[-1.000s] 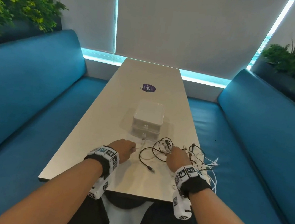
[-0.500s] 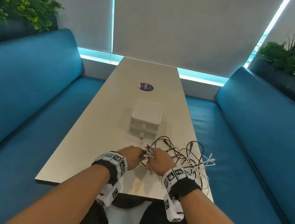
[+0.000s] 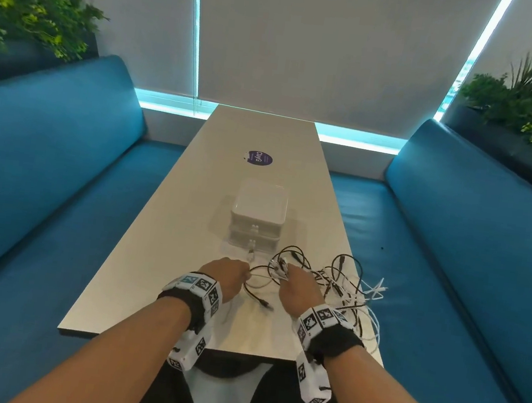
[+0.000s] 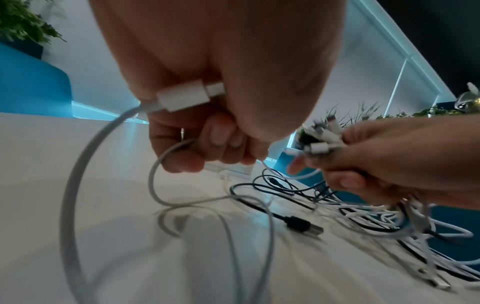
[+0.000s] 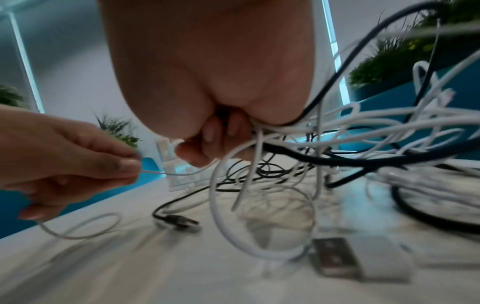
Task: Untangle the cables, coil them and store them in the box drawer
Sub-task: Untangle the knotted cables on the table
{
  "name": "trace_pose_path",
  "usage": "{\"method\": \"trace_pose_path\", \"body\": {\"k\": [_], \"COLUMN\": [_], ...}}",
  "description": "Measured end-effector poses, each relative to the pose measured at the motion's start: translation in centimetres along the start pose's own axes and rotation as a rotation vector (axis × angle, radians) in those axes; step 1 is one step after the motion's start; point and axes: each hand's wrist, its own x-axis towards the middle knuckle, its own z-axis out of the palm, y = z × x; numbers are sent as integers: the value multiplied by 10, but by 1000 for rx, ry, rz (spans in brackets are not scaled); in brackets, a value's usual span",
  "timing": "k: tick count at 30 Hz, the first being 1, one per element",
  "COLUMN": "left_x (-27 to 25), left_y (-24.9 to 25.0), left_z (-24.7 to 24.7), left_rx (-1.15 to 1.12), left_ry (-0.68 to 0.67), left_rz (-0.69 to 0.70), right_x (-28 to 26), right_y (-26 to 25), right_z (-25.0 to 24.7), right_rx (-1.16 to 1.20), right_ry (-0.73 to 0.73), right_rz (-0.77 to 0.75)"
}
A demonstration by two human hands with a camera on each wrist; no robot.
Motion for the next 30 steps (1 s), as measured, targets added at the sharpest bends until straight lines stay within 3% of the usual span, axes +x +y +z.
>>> {"method": "trace_pose_path", "body": {"k": [4, 10, 13, 18, 24, 27, 30], "left_x": [0, -4, -3, -4, -8, -5, -2], "left_y": [15, 6, 6, -7, -29, -26, -9], "left_z": [7, 12, 7, -3, -3, 1, 2], "left_rx": [-23, -154, -185, -188, -166, -139, -122], "left_ry": [19, 79, 63, 38, 77, 94, 100], "left_rz": [27, 80, 62, 21, 19, 22, 44], "right_x": [0, 3, 2, 2, 1, 2, 2], "right_y": [-22, -14, -8, 10, 21, 12, -5], "right_z": [4, 4, 4, -4, -12, -12, -7], "right_rx": [29, -15, -101, -245, -187, -71, 51], "right_ry": [-76, -154, -122, -64, -6, 73, 101], "right_rz": [-128, -106, -124, -8, 113, 59, -96]}}
